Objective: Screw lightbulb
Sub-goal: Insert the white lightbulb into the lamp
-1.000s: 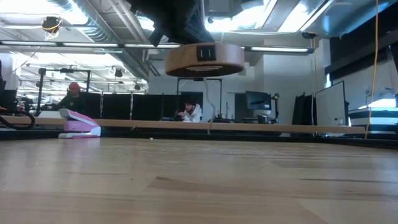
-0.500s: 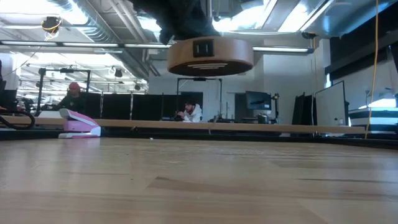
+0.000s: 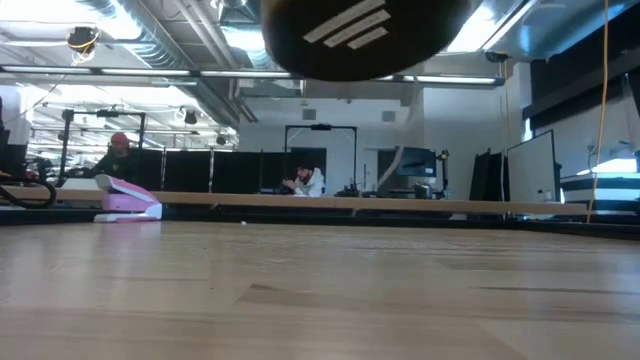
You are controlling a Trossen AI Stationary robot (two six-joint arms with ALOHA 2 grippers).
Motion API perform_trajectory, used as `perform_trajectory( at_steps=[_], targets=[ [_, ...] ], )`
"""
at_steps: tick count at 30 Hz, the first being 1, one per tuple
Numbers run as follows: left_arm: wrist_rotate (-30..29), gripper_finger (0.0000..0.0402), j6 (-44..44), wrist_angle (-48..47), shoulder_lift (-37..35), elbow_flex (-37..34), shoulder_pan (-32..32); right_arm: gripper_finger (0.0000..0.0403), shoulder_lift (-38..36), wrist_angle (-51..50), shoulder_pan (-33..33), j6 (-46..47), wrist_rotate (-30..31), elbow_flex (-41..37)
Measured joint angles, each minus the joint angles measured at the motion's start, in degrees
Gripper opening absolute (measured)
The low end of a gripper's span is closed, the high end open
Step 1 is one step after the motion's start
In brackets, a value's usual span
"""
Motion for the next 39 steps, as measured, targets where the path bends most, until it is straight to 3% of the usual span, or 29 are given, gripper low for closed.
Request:
perform_trajectory(
  at_steps=[12, 23, 29, 35, 39],
  targets=[
    [1.22, 0.0026, -0.78, -0.39, 0.04, 0.0, -0.02, 0.0298, 6.6, 15.64, -1.46, 8.99, -12.01, 0.04],
    [1.34, 0.0026, -1.7, -2.02, 0.05, -0.02, 0.15, 0.0292, 8.28, 11.48, -1.38, 9.84, -14.47, 3.62],
    [1.97, 0.0026, -1.93, -2.33, 0.06, -0.02, 0.2, 0.0244, 8.28, 11.0, -1.38, 9.73, -14.48, 3.62],
    [2.17, 0.0026, -2.03, -2.61, 0.07, -0.02, 0.2, 0.016, 8.28, 10.22, -1.38, 9.6, -14.05, 3.62],
    [1.74, 0.0026, -3.87, -3.27, 0.01, -0.02, 0.5, 0.0159, 7.1, 6.84, -1.31, 7.17, -8.98, 3.62]
  ],
)
